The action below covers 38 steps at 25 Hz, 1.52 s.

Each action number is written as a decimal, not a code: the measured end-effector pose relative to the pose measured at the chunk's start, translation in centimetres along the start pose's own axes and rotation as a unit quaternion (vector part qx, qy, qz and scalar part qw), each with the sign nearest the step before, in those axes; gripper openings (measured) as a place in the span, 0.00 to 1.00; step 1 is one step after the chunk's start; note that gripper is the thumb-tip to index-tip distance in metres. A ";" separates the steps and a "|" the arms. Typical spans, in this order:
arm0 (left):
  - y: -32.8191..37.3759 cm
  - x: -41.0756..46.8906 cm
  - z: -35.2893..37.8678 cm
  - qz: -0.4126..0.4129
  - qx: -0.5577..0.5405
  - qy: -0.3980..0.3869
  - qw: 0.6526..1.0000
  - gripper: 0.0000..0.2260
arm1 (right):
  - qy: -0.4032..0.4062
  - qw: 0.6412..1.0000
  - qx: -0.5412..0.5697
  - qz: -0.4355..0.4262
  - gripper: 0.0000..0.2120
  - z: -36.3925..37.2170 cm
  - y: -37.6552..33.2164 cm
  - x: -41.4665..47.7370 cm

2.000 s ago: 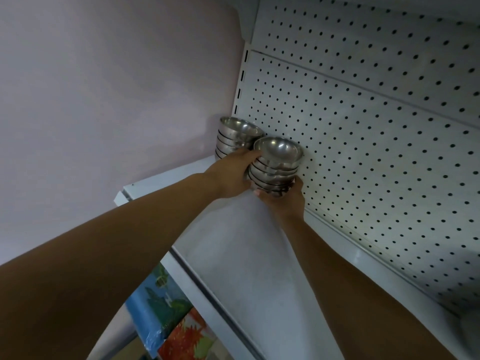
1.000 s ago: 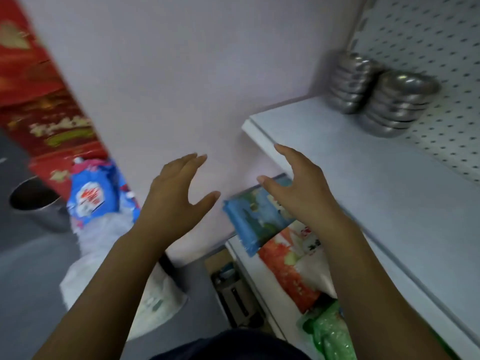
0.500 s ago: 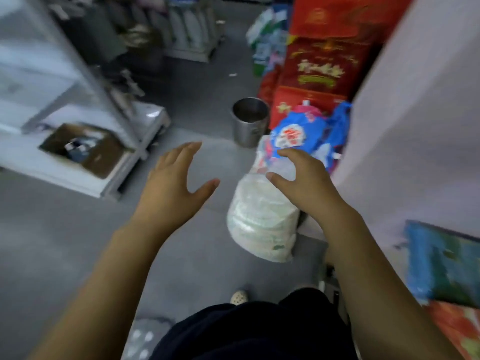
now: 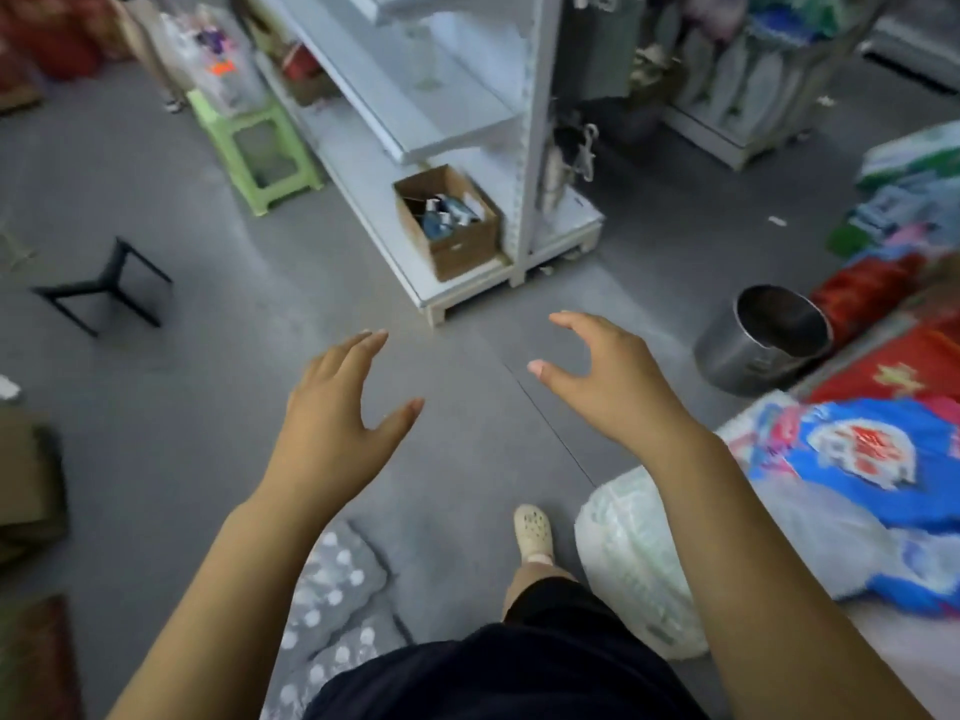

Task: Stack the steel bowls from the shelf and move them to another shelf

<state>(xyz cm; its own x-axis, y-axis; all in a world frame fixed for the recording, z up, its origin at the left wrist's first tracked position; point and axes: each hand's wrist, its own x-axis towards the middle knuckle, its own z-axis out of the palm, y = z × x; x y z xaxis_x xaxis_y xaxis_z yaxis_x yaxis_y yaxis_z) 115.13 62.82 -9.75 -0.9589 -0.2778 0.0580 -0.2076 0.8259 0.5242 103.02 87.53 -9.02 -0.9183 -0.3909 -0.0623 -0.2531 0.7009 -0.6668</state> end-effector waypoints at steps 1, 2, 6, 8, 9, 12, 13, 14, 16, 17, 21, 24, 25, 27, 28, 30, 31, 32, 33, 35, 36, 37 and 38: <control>-0.6 1.0 -0.3 -0.015 0.000 0.013 1.000 0.33 | -0.012 1.000 0.003 -0.015 0.28 0.3 -0.7 2.0; -1.3 2.2 -0.5 -0.029 0.002 0.025 0.999 0.32 | -0.021 0.999 0.004 -0.030 0.28 0.6 -1.4 4.1; -3.2 8.5 -0.7 -0.080 0.000 0.056 0.995 0.31 | -0.069 0.996 0.018 -0.061 0.27 1.2 -3.0 13.0; -3.7 12.6 -0.5 -0.099 -0.007 0.058 0.993 0.31 | -0.088 0.993 0.023 -0.071 0.27 1.2 -3.5 17.6; -3.9 15.1 -0.4 -0.104 -0.010 0.056 0.993 0.31 | -0.092 0.993 0.024 -0.075 0.27 1.1 -3.7 20.2; -4.7 21.8 -0.4 -0.114 -0.017 0.062 0.991 0.30 | -0.103 0.990 0.016 -0.094 0.27 1.9 -4.2 27.0; -5.3 23.6 -0.6 -0.121 -0.019 0.072 0.990 0.30 | -0.110 0.989 0.011 -0.101 0.27 2.4 -4.5 29.2; -6.2 25.2 -1.0 -0.133 -0.019 0.081 0.988 0.29 | -0.121 0.987 0.006 -0.108 0.27 3.4 -5.2 31.6; -8.6 26.8 -1.8 -0.159 -0.015 0.089 0.983 0.30 | -0.140 0.982 0.002 -0.125 0.27 5.6 -7.0 35.4; -10.2 27.3 -2.4 -0.173 -0.011 0.092 0.980 0.30 | -0.154 0.979 0.002 -0.136 0.27 7.1 -8.4 37.3; -18.2 29.0 -6.1 -0.264 -0.008 0.129 0.956 0.30 | -0.208 0.961 -0.012 -0.184 0.26 13.8 -15.3 44.5; -24.7 31.8 -9.6 -0.288 0.000 0.146 0.946 0.31 | -0.218 0.954 -0.009 -0.205 0.26 18.9 -21.0 50.0; -26.8 33.1 -11.2 -0.286 0.002 0.146 0.947 0.31 | -0.219 0.954 -0.006 -0.205 0.26 20.4 -23.2 51.8; -30.5 36.0 -14.2 -0.273 0.017 0.142 0.951 0.31 | -0.216 0.955 0.004 -0.201 0.26 22.6 -27.1 55.0; -32.7 37.9 -16.2 -0.266 0.023 0.139 0.954 0.31 | -0.212 0.957 0.009 -0.198 0.26 23.7 -29.4 57.0; -37.0 42.6 -20.1 -0.250 0.035 0.137 0.958 0.31 | -0.197 0.960 0.011 -0.197 0.27 25.8 -33.7 61.4; -38.7 44.9 -21.6 -0.236 0.040 0.148 0.960 0.31 | -0.186 0.962 0.012 -0.199 0.28 26.4 -35.2 63.4; -40.1 47.2 -22.9 -0.224 0.044 0.157 0.961 0.31 | -0.177 0.964 0.010 -0.199 0.30 26.9 -36.4 65.4; -41.2 49.4 -23.9 -0.216 0.040 0.163 0.962 0.31 | -0.172 0.965 0.010 -0.195 0.32 27.2 -37.2 67.2; -43.0 53.8 -25.1 -0.200 0.022 0.164 0.966 0.31 | -0.159 0.969 0.013 -0.189 0.34 27.6 -38.5 70.9; -43.7 55.8 -25.5 -0.192 0.016 0.162 0.968 0.31 | -0.153 0.971 0.013 -0.186 0.34 27.7 -39.0 72.7; -44.4 58.0 -26.0 -0.185 0.014 0.158 0.970 0.31 | -0.148 0.972 0.014 -0.182 0.34 27.8 -39.6 74.7; -45.1 60.2 -26.3 -0.181 0.018 0.157 0.971 0.32 | -0.141 0.973 0.014 -0.183 0.34 28.0 -40.1 76.8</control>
<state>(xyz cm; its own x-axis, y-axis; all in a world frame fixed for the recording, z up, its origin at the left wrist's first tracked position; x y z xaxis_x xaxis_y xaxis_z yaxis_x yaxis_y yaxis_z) 71.91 -4.09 -7.55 -0.7177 -0.6833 0.1341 -0.5312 0.6618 0.5290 51.13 12.67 -7.82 -0.6476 -0.7618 -0.0156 -0.5347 0.4689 -0.7030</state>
